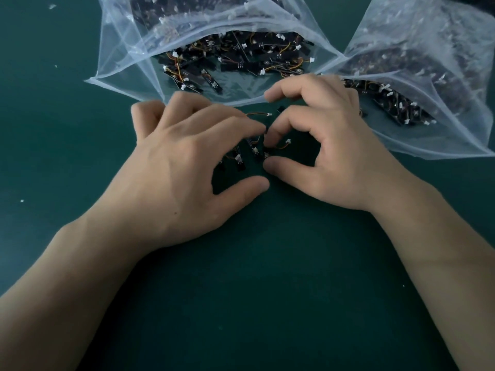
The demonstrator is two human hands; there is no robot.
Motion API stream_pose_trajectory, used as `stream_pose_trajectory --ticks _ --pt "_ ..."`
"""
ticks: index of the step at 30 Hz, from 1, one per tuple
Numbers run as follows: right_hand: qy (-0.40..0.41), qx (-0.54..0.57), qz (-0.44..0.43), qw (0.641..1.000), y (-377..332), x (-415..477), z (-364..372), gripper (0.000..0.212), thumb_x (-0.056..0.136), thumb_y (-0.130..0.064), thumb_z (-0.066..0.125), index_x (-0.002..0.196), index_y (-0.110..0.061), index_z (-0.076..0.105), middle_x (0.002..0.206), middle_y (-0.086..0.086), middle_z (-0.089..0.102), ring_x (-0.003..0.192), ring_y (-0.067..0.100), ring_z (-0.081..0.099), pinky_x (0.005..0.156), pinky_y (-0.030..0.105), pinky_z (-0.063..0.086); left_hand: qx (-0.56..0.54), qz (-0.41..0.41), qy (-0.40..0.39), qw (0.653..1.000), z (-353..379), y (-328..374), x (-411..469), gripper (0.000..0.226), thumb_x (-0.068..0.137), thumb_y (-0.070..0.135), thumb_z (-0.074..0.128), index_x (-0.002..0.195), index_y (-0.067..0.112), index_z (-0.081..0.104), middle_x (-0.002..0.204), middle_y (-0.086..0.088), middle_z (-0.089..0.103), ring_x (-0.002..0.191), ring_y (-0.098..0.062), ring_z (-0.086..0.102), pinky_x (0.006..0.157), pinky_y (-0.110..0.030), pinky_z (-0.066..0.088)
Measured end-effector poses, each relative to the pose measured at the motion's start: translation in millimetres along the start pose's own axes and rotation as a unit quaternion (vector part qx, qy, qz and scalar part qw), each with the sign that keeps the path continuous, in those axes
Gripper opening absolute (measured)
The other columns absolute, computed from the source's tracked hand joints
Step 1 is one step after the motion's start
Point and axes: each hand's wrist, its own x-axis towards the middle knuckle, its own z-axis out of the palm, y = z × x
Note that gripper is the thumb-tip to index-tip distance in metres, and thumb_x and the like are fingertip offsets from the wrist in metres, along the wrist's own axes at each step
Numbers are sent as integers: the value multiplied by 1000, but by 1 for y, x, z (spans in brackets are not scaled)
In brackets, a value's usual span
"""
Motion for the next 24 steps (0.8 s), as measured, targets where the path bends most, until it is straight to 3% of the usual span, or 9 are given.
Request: stream_pose_trajectory --ticks 8,17,20,24 --pt "0 6 2 1000 0 1 -2 18 84 -39 78 96 -27 74 140 -10 54 134 15 41 113 35 23 -47 -35 7 998 1 1 0 59 95 57 57 146 28 53 126 21 67 127 -14 53 103 -42 24" --pt "6 9 1 1000 1 1 -2 53 82 -41 77 131 -27 61 140 -15 54 134 9 42 111 31 25 -32 -48 30 998 6 4 6 51 88 47 70 136 34 59 115 23 69 118 -11 57 92 -31 18" --pt "42 32 2 999 3 0 -2 43 91 -38 69 131 -24 63 137 -14 57 133 11 46 114 37 28 -38 -51 35 997 5 4 5 51 86 46 72 134 34 61 114 24 69 118 -11 57 93 -32 19" --pt "131 8 22 991 7 4 1 20 96 -21 64 114 -18 72 118 -7 66 119 20 57 108 51 39 -56 -62 50 995 0 5 5 48 86 45 73 131 35 63 115 26 67 117 -7 55 96 -34 23"
